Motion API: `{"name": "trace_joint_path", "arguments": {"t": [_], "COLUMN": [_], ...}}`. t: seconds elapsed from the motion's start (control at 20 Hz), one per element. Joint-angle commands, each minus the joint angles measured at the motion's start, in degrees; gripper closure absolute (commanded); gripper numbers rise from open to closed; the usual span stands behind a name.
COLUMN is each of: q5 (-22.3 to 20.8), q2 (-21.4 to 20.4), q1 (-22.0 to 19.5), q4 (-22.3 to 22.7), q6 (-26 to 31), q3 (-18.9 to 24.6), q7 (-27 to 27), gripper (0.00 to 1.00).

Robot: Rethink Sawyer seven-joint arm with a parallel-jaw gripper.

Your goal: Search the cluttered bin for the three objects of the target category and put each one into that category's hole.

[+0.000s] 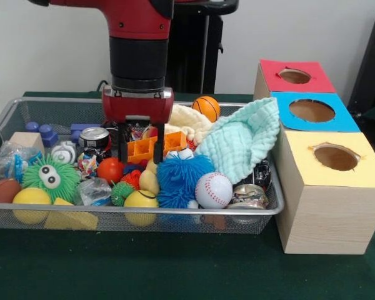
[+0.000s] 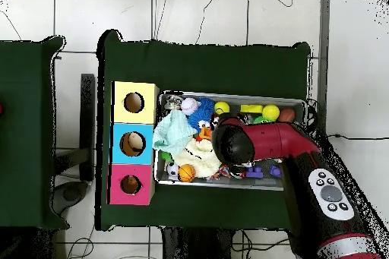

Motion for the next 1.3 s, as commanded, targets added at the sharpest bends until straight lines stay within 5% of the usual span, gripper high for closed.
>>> {"name": "trace_joint_path", "arguments": {"t": [0.05, 0.35, 0.9, 1.3], "q5": [-4.64, -6.47, -9.7, -6.25], "q2": [3.94, 4.63, 5.47, 7.63], "q1": [0.07, -0.08, 7.06, 4.89], "q4": [4.16, 4.2, 2.2, 3.91], "q6": [-4.85, -5.8, -8.79, -12.63], "q3": [0.51, -1.18, -8.88, -5.04], "q7": [-0.06, -0.35, 4.97, 5.06], "gripper": [0.0, 0.0, 0.0, 0.0]}}
